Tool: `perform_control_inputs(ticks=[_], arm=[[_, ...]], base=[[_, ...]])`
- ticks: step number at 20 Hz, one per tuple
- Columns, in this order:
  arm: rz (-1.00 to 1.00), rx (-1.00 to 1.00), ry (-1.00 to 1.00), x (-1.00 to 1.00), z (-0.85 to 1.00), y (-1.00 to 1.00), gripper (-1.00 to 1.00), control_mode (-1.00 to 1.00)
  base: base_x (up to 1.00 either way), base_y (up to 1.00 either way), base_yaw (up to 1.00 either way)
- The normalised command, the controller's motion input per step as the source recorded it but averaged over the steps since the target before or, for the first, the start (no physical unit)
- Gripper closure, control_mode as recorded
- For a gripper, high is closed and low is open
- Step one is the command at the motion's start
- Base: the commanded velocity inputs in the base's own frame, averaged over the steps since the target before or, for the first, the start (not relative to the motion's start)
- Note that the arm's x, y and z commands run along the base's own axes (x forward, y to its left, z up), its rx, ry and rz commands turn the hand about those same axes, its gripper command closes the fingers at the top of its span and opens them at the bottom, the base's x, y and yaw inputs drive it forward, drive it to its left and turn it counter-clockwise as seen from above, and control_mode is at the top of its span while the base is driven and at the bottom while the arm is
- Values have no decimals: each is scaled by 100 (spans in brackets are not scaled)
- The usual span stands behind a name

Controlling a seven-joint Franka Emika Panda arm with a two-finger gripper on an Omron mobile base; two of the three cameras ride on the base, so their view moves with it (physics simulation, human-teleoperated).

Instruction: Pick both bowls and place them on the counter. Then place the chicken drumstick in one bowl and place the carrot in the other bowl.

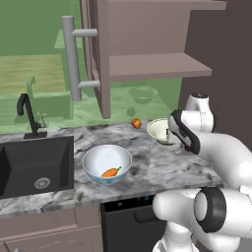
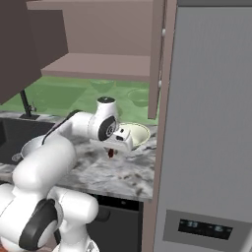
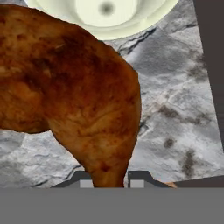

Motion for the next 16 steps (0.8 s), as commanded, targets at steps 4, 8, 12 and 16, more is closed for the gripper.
perform_control_inputs(ticks=[4, 8, 12, 16], arm=[[-10, 0, -13, 3, 38, 14, 100, -100], [-9, -3, 0, 25, 42, 13, 100, -100], [-5, -4, 0, 36, 29, 6, 100, -100], [-4, -4, 0, 37, 19, 2, 100, -100]], base=[[0, 0, 0], [0, 0, 0], [0, 0, 0], [0, 0, 0]])
